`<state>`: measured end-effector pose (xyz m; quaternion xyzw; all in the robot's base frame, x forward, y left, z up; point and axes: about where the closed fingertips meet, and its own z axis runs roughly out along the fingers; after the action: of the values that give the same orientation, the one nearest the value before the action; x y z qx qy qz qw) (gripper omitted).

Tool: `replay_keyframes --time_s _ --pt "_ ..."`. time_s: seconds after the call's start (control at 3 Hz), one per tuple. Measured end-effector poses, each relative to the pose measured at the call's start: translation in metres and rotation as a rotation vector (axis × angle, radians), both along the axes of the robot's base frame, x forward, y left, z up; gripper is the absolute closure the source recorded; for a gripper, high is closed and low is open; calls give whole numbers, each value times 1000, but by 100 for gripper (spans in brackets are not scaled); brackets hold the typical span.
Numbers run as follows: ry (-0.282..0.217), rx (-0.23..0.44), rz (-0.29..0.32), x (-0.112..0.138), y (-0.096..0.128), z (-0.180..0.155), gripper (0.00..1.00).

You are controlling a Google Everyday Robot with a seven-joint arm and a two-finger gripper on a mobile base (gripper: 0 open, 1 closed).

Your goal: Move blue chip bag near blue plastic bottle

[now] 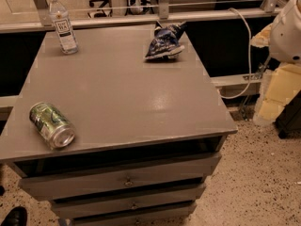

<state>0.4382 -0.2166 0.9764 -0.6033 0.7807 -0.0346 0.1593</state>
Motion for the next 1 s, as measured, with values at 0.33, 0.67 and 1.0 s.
replay_keyframes --time_s 0.33,0.67,1.0 --pt "0 0 0 0 0 0 0" --pt "-23 68 7 27 11 -9 0" --pt "-76 239 7 97 41 -31 0"
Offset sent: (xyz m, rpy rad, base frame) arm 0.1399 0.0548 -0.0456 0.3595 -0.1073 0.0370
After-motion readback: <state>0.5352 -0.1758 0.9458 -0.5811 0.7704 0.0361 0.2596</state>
